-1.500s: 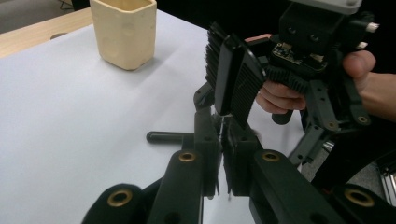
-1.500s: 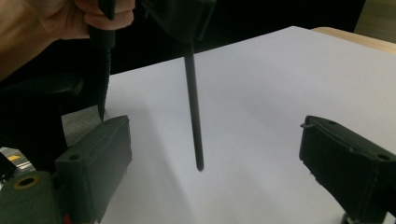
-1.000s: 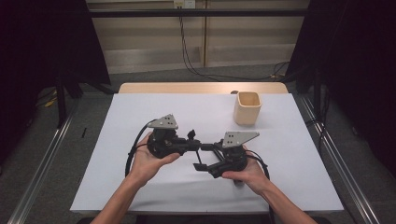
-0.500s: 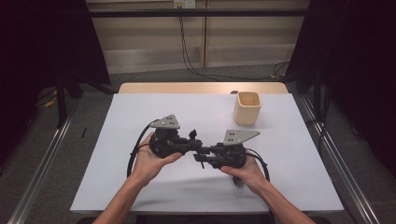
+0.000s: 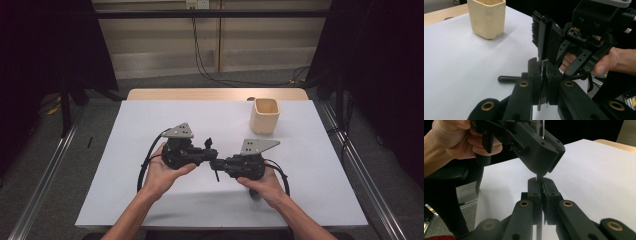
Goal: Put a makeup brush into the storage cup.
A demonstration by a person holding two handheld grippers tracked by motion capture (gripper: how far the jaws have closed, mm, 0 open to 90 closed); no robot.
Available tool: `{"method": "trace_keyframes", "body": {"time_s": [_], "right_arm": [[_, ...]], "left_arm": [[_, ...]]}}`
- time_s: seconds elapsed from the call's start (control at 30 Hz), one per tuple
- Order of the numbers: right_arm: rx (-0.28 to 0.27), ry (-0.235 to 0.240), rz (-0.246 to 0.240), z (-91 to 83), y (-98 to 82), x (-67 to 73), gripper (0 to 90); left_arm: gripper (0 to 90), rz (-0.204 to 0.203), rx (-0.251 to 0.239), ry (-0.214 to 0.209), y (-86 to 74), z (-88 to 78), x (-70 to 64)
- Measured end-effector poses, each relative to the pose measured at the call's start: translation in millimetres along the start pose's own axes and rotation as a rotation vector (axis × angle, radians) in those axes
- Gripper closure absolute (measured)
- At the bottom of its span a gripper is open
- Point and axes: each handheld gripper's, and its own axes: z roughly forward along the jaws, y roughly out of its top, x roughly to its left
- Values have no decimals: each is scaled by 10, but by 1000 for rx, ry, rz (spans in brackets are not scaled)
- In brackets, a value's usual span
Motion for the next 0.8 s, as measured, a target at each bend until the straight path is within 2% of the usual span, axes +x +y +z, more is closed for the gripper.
{"method": "trace_keyframes", "body": {"time_s": [0.23,0.33,0.43,0.47,0.67,0.73,0.8], "right_arm": [[-6,-6,3,-12,5,-3,864],[-9,-14,4,-31,10,-14,865],[-9,-23,7,-58,16,-30,865],[-9,-26,6,-64,16,-34,865],[-22,-49,5,-117,25,-62,865],[-25,-55,6,-128,24,-71,864],[-24,-59,5,-138,23,-75,865]], "left_arm": [[806,30,-25,31,-19,-12,-18],[779,26,-37,41,-36,-30,-12],[721,22,-52,56,-52,-49,-2],[713,31,-72,62,-59,-71,-1],[596,43,-109,102,-80,-142,-14],[506,40,-113,116,-88,-156,-16],[478,41,-121,130,-105,-181,-12]]}}
